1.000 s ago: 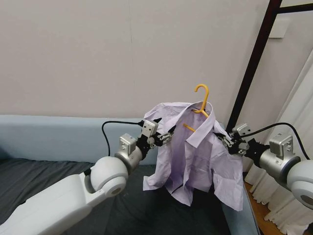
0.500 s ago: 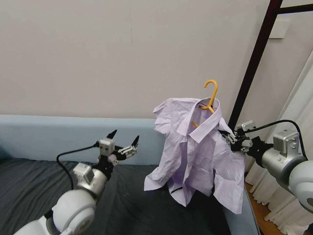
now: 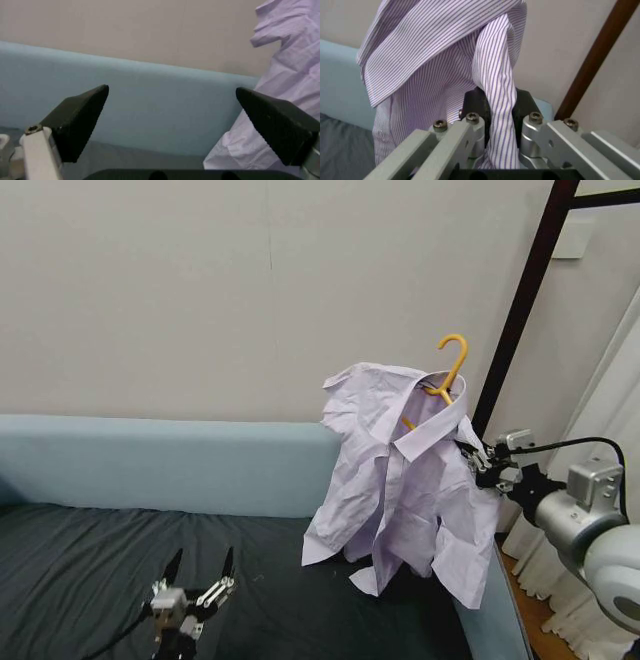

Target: Pick up the clothes from the sofa and hang them on the clothes hanger.

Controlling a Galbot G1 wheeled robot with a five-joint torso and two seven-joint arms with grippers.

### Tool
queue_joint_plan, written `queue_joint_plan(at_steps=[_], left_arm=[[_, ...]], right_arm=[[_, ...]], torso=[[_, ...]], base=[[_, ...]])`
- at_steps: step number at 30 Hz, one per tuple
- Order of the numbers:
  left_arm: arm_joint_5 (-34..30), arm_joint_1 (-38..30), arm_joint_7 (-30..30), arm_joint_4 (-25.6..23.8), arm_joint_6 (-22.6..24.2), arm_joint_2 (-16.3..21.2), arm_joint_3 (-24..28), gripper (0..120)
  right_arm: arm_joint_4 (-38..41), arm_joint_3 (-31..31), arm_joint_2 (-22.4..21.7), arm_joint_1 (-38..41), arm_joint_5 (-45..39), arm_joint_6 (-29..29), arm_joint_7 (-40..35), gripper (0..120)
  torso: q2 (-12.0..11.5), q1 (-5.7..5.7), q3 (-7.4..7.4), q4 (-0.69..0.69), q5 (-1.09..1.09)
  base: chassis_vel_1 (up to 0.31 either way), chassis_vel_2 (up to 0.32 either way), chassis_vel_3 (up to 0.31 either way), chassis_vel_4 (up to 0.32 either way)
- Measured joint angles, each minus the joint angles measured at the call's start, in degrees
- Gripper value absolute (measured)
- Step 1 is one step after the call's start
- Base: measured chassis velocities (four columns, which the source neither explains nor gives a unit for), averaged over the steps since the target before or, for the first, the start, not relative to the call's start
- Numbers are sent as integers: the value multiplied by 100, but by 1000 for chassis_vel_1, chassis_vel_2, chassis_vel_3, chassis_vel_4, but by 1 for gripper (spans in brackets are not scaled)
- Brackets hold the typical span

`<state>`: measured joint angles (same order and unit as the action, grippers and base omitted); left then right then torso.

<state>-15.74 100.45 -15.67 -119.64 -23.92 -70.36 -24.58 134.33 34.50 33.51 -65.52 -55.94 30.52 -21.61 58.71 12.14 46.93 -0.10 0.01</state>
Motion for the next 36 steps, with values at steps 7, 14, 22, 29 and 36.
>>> queue_joint_plan(at_steps=[7, 14, 22, 29, 36], left_arm=[[406, 405, 18, -134, -218, -317, 38, 100], [513, 437, 3, -163, -226, -343, 75, 100], [495, 408, -4, -167, -208, -324, 90, 100], [483, 396, -7, -169, -197, -316, 95, 100], [475, 387, -13, -169, -188, -311, 98, 100]], right_arm=[[107, 384, 240, -560, 417, 12, 91, 7], [268, 709, 261, -739, 369, 237, -115, 7], [316, 1457, -347, -368, -456, 994, -1006, 7], [109, 1868, -849, -97, -977, 1161, -1351, 7], [-525, 2331, -1148, -198, -974, 1165, -1398, 7]], torso=[[0, 0, 1, 1, 0], [-1, 0, 1, 1, 0], [-1, 1, 1, 2, -1], [-1, 1, 1, 2, -2], [-1, 1, 1, 2, -1]], base=[[0, 0, 0, 0], [0, 0, 0, 0], [0, 0, 0, 0], [0, 0, 0, 0], [0, 0, 0, 0]])
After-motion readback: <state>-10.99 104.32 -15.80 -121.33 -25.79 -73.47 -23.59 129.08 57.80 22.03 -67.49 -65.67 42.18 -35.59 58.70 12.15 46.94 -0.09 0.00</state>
